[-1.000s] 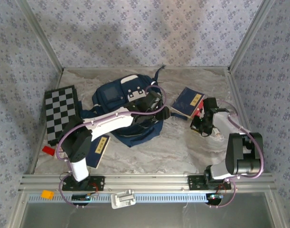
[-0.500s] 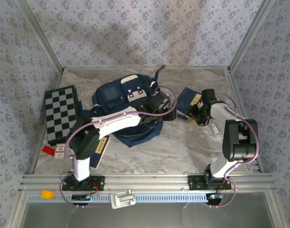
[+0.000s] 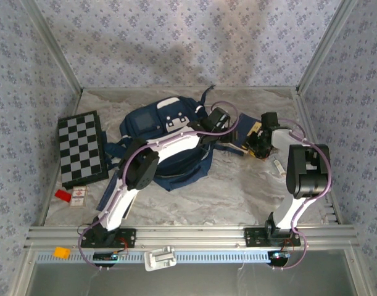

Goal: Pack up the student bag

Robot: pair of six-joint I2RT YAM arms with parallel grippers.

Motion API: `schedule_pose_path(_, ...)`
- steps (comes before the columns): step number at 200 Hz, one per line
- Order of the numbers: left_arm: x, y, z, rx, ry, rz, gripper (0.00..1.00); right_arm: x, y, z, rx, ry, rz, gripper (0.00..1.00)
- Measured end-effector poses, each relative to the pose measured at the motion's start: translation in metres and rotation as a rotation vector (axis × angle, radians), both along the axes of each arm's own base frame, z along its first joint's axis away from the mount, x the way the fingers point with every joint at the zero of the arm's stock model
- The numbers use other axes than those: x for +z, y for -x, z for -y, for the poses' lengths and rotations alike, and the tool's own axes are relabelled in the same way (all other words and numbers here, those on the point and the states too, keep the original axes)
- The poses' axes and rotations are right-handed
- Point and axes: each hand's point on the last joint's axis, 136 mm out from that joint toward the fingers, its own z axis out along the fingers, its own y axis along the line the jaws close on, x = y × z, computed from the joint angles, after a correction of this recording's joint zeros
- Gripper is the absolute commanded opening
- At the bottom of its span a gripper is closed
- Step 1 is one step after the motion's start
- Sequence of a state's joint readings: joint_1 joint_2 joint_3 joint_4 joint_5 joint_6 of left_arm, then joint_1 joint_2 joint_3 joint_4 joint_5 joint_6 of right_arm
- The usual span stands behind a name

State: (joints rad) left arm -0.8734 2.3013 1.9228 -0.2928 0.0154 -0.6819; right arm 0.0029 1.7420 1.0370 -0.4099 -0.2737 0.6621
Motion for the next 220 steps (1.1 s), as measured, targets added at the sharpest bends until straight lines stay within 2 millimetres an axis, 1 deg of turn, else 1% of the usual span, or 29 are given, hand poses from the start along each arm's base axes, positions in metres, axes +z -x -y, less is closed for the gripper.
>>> schedule_pose_path(42,-0.021,-0.034,0.012,0.049,0.008,-0.033,0.57,-0.009,-0.003,0.001,0.001,-0.010,-0.023,0.41)
schedule_pose_path(63,-0.033,-0.042,0.013,0.074,0.005,-0.071,0.51,-0.008,-0.007,-0.001,0.005,-0.027,-0.020,0.41)
schedule_pose_path(91,-0.056,-0.040,0.010,0.094,-0.018,-0.136,0.46,-0.007,-0.012,-0.005,0.021,-0.048,-0.015,0.42)
schedule_pose_path(121,-0.056,-0.038,0.009,0.101,-0.020,-0.160,0.41,-0.003,-0.014,-0.011,0.058,-0.073,0.007,0.42)
schedule_pose_path(139,-0.057,-0.037,0.006,0.106,-0.030,-0.170,0.36,0.001,-0.017,-0.014,0.073,-0.088,0.020,0.42)
schedule_pose_path(166,-0.059,-0.035,0.004,0.108,-0.041,-0.177,0.35,0.008,-0.021,-0.015,0.087,-0.094,0.034,0.43)
schedule_pose_path(188,-0.059,-0.034,0.003,0.108,-0.049,-0.183,0.34,0.015,-0.027,-0.012,0.089,-0.098,0.054,0.41)
schedule_pose_path(220,-0.061,-0.032,0.002,0.111,-0.061,-0.183,0.34,0.019,-0.029,-0.006,0.082,-0.114,0.063,0.42)
